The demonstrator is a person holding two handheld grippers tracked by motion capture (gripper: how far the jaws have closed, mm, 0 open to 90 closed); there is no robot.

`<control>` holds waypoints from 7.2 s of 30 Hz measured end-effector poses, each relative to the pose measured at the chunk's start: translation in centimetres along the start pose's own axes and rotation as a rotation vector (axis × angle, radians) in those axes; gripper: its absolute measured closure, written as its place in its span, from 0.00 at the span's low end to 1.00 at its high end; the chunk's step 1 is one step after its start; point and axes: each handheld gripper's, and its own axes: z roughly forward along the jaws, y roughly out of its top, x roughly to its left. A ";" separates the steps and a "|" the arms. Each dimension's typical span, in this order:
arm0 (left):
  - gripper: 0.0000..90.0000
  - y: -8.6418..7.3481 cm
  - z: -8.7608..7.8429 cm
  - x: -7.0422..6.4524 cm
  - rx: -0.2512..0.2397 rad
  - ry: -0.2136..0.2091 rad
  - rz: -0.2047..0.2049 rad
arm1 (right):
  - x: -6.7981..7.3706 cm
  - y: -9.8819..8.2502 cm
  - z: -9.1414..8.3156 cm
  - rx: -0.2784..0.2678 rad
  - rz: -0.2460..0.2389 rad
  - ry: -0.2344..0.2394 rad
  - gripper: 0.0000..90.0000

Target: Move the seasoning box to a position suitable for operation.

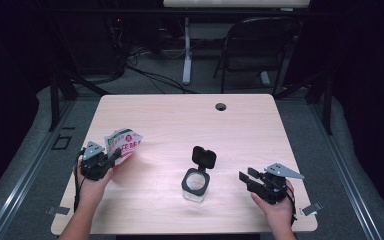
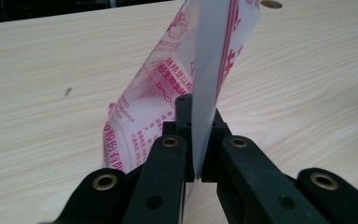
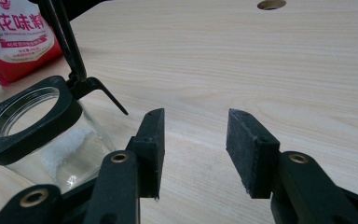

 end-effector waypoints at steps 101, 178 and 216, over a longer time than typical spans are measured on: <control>1.00 -0.1 -1.3 -9.2 0.037 -0.312 0.105 | 5.8 7.6 -1.5 -0.068 -0.191 0.211 0.61; 0.93 -0.7 -2.7 -11.1 -0.007 -0.346 0.118 | 13.4 6.9 8.7 0.133 -0.249 0.489 1.00; 0.38 -4.4 0.9 -10.5 0.102 -0.290 0.133 | 12.9 7.0 8.9 0.128 -0.231 0.491 1.00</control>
